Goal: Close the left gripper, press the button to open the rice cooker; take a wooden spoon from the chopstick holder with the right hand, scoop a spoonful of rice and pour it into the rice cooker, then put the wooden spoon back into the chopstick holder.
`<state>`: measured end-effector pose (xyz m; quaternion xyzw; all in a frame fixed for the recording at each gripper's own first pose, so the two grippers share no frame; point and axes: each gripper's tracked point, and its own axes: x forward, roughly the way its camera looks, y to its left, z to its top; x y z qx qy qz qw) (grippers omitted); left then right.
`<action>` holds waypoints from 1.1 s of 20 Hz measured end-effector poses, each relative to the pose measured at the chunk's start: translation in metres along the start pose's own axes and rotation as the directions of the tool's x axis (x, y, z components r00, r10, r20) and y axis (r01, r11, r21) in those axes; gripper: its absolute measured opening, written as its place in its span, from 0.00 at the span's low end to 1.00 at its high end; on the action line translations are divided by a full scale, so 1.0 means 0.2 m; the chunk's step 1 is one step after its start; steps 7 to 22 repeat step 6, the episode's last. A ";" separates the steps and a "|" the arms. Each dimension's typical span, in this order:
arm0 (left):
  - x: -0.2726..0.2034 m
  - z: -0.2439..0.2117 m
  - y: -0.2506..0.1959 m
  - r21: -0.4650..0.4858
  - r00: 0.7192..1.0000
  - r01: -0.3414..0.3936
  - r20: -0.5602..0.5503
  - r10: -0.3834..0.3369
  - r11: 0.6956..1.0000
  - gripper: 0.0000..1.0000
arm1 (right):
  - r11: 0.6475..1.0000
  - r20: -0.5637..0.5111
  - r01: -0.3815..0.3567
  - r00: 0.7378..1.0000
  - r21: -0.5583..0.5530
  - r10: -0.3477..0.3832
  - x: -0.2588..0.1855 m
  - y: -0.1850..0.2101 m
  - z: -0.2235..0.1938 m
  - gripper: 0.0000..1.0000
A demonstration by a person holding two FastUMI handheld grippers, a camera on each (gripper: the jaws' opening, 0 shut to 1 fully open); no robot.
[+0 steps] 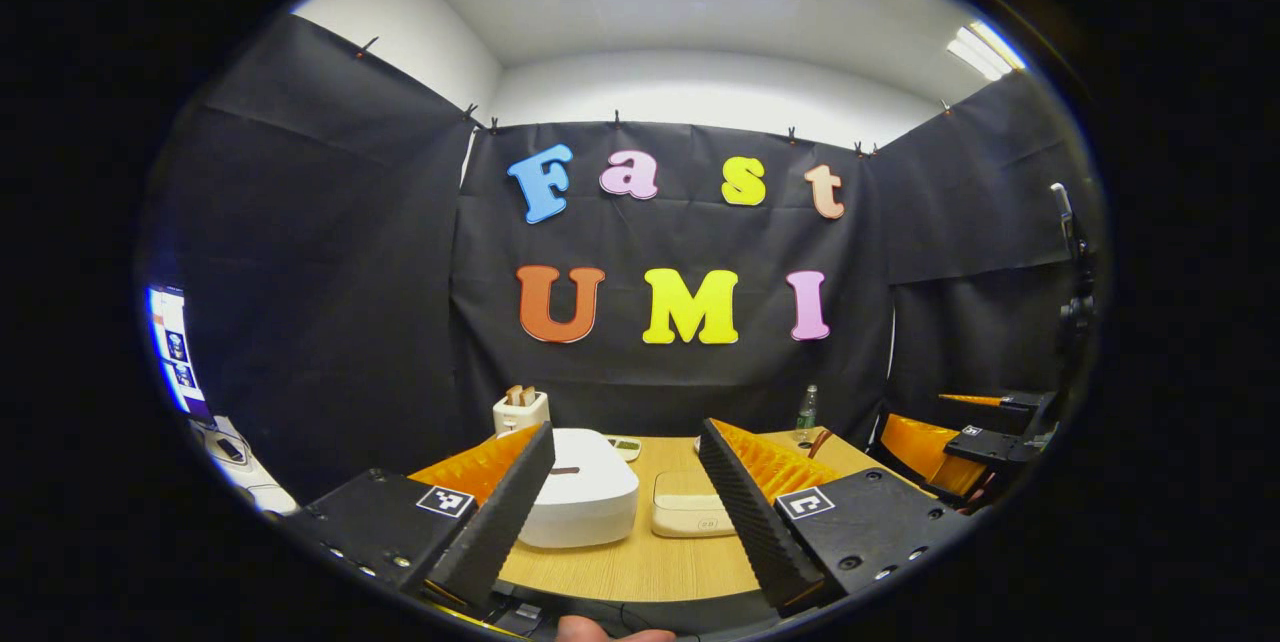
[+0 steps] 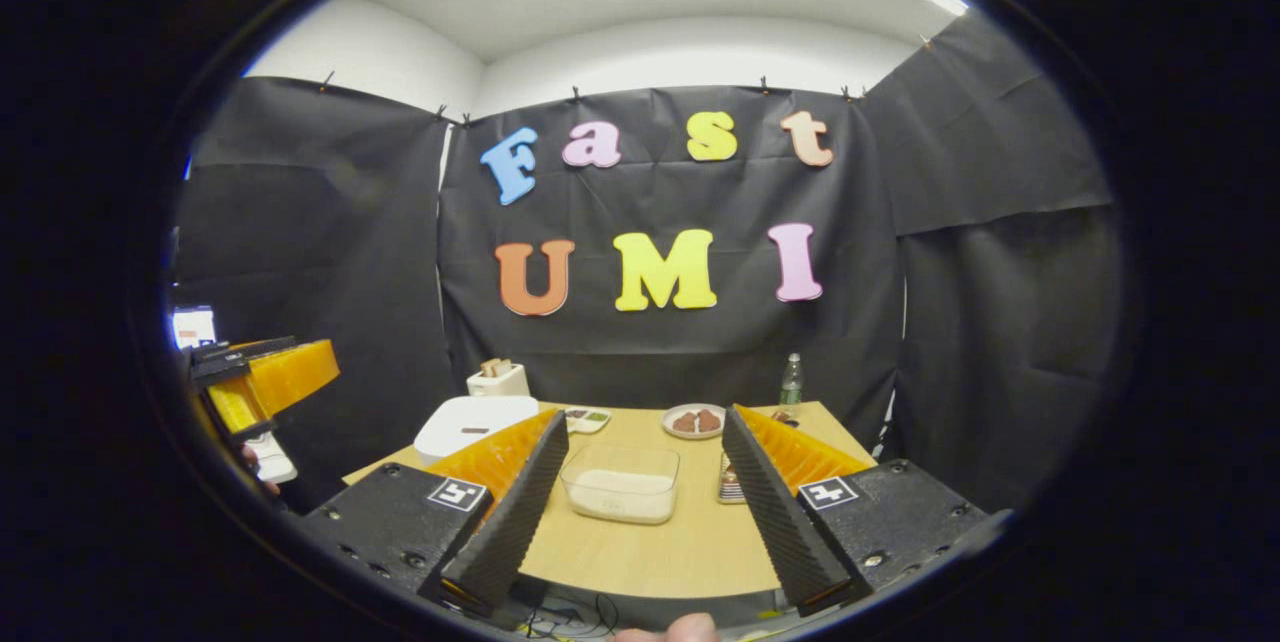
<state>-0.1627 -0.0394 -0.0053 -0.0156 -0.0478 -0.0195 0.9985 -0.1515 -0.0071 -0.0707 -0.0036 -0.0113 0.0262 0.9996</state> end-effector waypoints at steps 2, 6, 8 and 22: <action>0.01 0.00 0.00 -0.005 1.000 0.003 -0.003 -0.003 1.000 0.94 | 1.000 -0.001 0.003 1.000 -0.003 -0.003 -0.01 -0.01 0.00 0.96; 0.00 -0.01 -0.01 0.003 1.000 0.004 -0.004 -0.004 1.000 0.94 | 1.000 -0.007 -0.003 1.000 -0.004 0.003 -0.01 0.01 -0.01 0.96; 0.00 -0.01 -0.01 0.003 1.000 0.004 -0.004 -0.004 1.000 0.94 | 1.000 -0.007 -0.003 1.000 -0.004 0.003 -0.01 0.01 -0.01 0.96; 0.00 -0.01 -0.01 0.003 1.000 0.004 -0.004 -0.004 1.000 0.94 | 1.000 -0.007 -0.003 1.000 -0.004 0.003 -0.01 0.01 -0.01 0.96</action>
